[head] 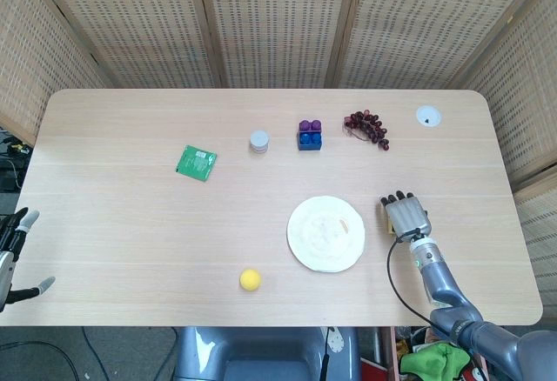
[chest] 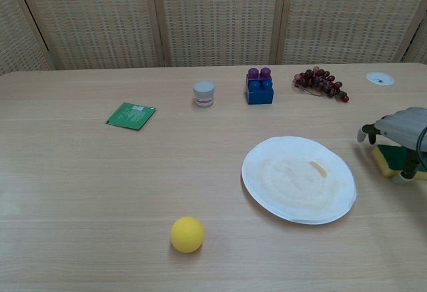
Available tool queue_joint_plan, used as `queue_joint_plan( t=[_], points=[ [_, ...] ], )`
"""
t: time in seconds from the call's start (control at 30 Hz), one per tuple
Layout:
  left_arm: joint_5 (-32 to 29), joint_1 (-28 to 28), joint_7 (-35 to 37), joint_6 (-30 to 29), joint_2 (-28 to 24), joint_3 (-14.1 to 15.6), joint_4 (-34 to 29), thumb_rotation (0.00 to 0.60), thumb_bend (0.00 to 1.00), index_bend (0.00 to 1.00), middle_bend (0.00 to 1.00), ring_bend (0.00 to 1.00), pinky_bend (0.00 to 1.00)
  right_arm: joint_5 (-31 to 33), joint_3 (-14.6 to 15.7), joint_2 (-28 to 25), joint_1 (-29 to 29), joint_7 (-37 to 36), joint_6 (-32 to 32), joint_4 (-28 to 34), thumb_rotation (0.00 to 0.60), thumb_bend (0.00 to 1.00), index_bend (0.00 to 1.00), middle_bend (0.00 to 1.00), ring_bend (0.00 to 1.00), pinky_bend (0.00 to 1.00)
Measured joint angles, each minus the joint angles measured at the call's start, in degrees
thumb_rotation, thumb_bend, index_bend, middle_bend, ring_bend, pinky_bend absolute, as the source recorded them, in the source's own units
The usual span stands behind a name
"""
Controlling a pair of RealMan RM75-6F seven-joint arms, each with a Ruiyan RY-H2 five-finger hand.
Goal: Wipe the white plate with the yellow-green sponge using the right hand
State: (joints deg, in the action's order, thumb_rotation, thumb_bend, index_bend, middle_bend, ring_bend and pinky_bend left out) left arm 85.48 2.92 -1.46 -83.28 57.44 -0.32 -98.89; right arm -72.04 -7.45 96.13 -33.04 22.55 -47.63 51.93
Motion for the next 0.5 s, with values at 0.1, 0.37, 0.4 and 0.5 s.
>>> queue_joint_plan(
  t=[0.1, 0.37, 0.4, 0.5],
  points=[
    [-0.1, 0.1, 0.2, 0.1, -0.1, 0.0, -0.1, 0.6, 0.0, 0.0, 0.0, 0.0, 0.0, -0.4, 0.3, 0.3, 0.0, -1.1, -0.4, -0.7, 0.6, 0.16, 0.33, 0.37, 0.29, 0.43],
    [0.0, 0.3, 0.7, 0.6, -0.5, 0.2, -0.2, 0.6, 0.0, 0.0, 0.0, 0.0, 0.0, -2.6, 1.3, 1.8, -0.1, -2.9, -2.7, -4.3, 0.6, 0.25, 0.38, 0.44, 0.35, 0.54],
    [0.0, 0.3, 0.7, 0.6, -0.5, 0.2, -0.2, 0.6, 0.0, 0.0, 0.0, 0.0, 0.0, -3.0, 1.4, 1.9, -0.1, -3.4, -3.3, -4.5, 0.6, 0.25, 0.38, 0.44, 0.35, 0.54],
    [-0.1, 0.3, 0.8, 0.7, -0.5, 0.2, -0.2, 0.6, 0.0, 0.0, 0.0, 0.0, 0.0, -4.3, 1.7, 1.6, 0.1, -4.4, -5.2, -4.3, 0.6, 0.25, 0.39, 0.44, 0.36, 0.54]
  ],
)
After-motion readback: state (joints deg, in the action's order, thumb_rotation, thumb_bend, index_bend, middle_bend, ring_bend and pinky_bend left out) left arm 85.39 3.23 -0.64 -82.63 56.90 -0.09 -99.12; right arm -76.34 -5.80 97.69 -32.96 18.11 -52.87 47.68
